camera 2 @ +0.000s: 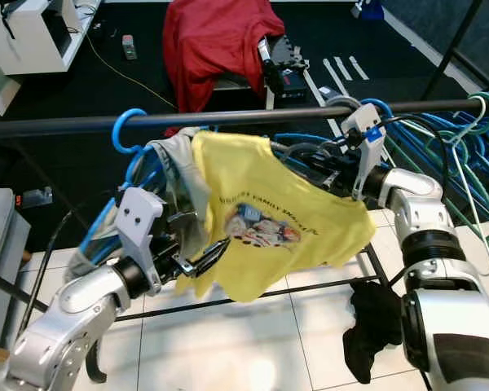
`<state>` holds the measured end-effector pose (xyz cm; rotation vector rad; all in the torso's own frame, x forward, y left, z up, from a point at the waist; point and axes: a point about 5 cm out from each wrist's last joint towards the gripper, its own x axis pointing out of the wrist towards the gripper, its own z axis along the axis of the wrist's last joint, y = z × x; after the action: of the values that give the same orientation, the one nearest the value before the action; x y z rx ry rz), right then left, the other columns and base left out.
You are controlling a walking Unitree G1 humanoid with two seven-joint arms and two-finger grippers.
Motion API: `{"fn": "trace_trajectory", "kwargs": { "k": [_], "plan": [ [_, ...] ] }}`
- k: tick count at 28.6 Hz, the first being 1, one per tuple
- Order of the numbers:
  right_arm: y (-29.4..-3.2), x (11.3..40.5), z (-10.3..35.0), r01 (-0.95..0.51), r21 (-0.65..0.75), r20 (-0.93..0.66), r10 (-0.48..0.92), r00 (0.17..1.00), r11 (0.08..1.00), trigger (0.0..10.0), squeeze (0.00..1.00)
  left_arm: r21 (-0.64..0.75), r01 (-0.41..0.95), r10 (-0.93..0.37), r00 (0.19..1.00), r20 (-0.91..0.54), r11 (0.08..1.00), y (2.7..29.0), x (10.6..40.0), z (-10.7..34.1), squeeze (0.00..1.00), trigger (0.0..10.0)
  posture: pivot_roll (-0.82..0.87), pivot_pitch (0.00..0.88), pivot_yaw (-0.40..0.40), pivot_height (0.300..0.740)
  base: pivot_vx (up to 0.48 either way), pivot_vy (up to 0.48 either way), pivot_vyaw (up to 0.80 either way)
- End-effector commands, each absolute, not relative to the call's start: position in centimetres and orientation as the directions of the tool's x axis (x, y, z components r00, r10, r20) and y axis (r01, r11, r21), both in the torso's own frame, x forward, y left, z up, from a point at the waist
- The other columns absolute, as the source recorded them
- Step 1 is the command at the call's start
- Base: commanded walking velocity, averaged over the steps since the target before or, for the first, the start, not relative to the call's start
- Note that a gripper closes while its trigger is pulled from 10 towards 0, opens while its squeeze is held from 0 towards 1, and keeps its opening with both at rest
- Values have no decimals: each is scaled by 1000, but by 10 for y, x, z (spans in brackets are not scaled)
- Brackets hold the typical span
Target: Hang hanger
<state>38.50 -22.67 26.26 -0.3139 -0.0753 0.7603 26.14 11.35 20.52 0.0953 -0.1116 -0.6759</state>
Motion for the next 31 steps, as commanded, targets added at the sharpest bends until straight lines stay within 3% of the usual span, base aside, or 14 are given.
{"fn": "trace_trajectory", "kwargs": {
  "k": [1, 5, 6, 7, 8, 11, 12, 15, 16, 31],
  "plan": [
    [-232, 384, 264, -647, -348, -60, 673, 737, 678, 10000, 0, 114, 642, -650, 758, 56, 758, 109, 258, 199, 0, 10000, -44, 252, -40, 740, 0, 0, 0],
    [-233, 384, 265, -646, -343, -49, 673, 738, 682, 10000, 0, 110, 648, -655, 753, 56, 754, 108, 258, 199, 0, 10000, -48, 253, -39, 740, 0, 0, 0],
    [-234, 383, 267, -638, -348, -39, 670, 742, 687, 10000, 859, 107, 651, -659, 751, 56, 751, 108, 257, 198, 0, 10000, -51, 253, -39, 740, 0, 0, 0],
    [-234, 383, 267, -638, -348, -39, 670, 742, 687, 10000, 859, 107, 651, -659, 751, 56, 751, 108, 257, 198, 0, 10000, -51, 253, -39, 740, 0, 0, 0],
    [-234, 383, 268, -637, -355, -40, 669, 742, 685, 10000, 1000, 104, 654, -661, 748, 56, 749, 107, 257, 198, 0, 10000, -54, 252, -42, 740, 0, 0, 0],
    [-234, 383, 269, -636, -364, -47, 669, 742, 680, 10000, 1000, 101, 656, -663, 747, 57, 748, 106, 257, 197, 0, 10000, -54, 252, -42, 740, 0, 0, 0],
    [-234, 383, 269, -640, -362, -48, 672, 739, 678, 10000, 835, 99, 657, -663, 746, 57, 748, 105, 257, 197, 0, 10000, -54, 252, -43, 740, 0, 0, 0],
    [-234, 383, 269, -641, -361, -47, 674, 738, 677, 10000, 835, 99, 657, -663, 746, 57, 747, 105, 257, 197, 0, 10000, -54, 252, -43, 740, 0, 0, 0],
    [-234, 383, 269, -642, -362, -47, 675, 736, 676, 10000, 0, 98, 657, -664, 746, 57, 747, 105, 257, 197, 0, 10000, -55, 252, -44, 740, 0, 0, 0],
    [-234, 380, 280, -618, -362, 20, 668, 744, 698, 10000, 0, 102, 665, -671, 739, 54, 740, 103, 256, 197, 0, 10000, -61, 250, -43, 740, 0, 0, 0]
  ]
}}
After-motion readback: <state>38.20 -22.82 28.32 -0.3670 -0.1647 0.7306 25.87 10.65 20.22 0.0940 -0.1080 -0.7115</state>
